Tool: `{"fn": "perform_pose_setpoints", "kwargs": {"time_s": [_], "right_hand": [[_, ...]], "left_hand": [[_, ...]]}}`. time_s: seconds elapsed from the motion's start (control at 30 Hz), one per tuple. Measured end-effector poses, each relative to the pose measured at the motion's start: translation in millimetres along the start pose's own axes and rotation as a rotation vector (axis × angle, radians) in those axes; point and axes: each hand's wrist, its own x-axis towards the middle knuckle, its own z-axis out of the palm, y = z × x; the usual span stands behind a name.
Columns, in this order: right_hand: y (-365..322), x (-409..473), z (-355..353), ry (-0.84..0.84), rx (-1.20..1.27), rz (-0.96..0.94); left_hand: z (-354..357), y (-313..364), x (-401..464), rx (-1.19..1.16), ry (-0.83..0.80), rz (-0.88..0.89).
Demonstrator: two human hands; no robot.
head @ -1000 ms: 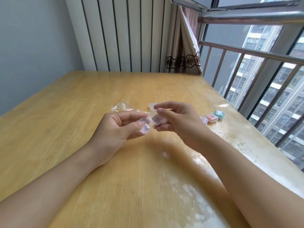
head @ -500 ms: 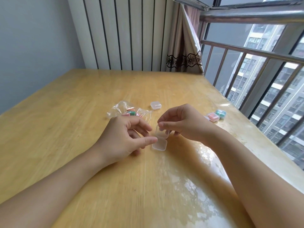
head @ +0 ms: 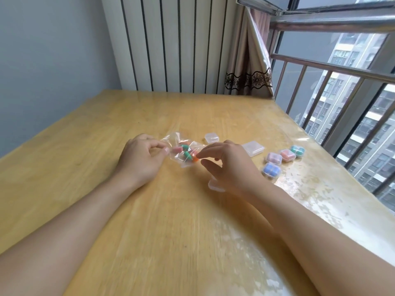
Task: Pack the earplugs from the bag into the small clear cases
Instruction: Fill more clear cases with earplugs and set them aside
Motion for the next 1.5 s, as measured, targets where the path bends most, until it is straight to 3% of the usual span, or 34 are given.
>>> {"fn": "perform_pose_setpoints", "kwargs": {"time_s": [0.13,0.57,1.03,1.5], "right_hand": [[-5.2,5.3,5.5,-0.049,-0.117,-0.031],[-4.8,9.2,7.5,0.001,-0.097,0.101],[-2.6,11.6,11.9,-0.032,-0.086,0.096],[-6.5,10.1,10.6,-0.112,-0.058,0.069]], "left_hand": [[1.5,0.0,-0.1,0.072,-0.046,0.042],[8.5,6.7,-2.3,0.230,-0.105,0.102],[10.5,9.2,-3.3,0.116,-0.112,0.172],[13.4,8.6,-1.0,0.088,-0.196,0.113]]}}
